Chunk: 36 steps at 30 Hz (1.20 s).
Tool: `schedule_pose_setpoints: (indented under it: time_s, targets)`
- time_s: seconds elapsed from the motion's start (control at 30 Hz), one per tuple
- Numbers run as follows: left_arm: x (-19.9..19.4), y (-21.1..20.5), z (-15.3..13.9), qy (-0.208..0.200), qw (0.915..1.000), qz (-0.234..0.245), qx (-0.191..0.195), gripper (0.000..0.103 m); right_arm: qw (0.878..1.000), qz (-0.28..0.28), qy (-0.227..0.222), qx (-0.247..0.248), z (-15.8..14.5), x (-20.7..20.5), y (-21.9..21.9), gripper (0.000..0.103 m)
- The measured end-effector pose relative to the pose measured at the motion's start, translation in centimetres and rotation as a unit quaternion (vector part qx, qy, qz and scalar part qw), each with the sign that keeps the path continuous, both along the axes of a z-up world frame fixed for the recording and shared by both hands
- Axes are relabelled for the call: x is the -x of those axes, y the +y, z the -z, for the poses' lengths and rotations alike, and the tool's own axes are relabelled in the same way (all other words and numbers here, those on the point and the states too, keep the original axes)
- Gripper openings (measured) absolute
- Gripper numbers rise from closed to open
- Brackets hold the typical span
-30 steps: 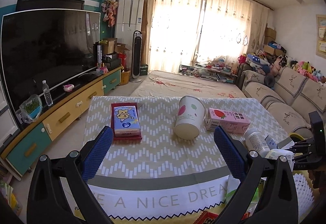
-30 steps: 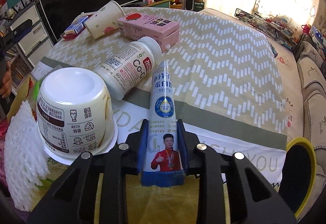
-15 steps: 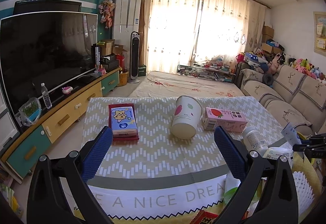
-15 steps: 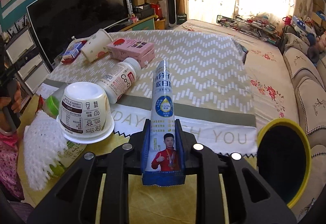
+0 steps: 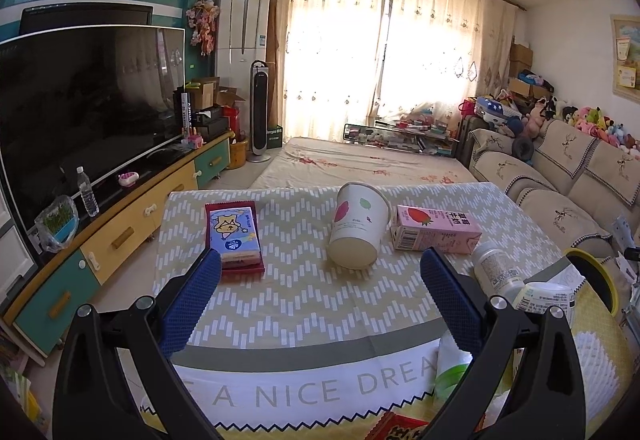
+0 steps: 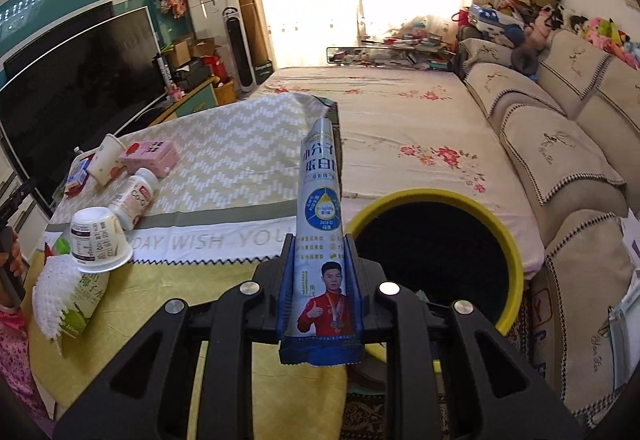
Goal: Collect trash
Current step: 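Carry the drink pouch with the right gripper into the bin and release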
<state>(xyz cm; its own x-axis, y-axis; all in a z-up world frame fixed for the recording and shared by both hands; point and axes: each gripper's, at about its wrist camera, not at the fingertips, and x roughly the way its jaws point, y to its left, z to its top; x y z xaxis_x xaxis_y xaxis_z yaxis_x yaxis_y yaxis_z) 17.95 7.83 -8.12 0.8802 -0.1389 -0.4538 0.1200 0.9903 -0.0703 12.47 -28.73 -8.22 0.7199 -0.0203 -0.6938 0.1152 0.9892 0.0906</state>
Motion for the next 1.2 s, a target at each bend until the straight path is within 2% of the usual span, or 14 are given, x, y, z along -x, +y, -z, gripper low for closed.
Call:
schedule_pose_setpoints:
  time_s: [0.37,0.9,0.97,1.07,1.2]
  targets:
    - [-0.3,-0.3,0.3,0.005,1.0,0.004,-0.007,0.098,0.998,0.051,0.047,-0.007,4.2,-0.8,-3.7,0.022]
    - [-0.1,-0.7,0.4,0.002,0.9999,0.01,-0.009,0.098,0.992,0.09,0.09,-0.015,7.8,-3.0,-6.6,0.023]
    - [-0.1,-0.8,0.4,0.002,0.9999,0.011,-0.009,0.098,0.991,0.094,0.096,-0.009,8.1,-3.3,-6.7,0.027]
    - [-0.1,-0.8,0.4,0.003,0.9999,0.013,-0.01,0.098,0.989,0.113,0.092,-0.003,8.0,-3.5,-7.3,0.056]
    - [-0.1,-0.9,0.5,0.004,0.9998,0.013,-0.011,0.098,0.989,0.13,0.071,0.005,6.7,-2.7,-7.2,0.055]
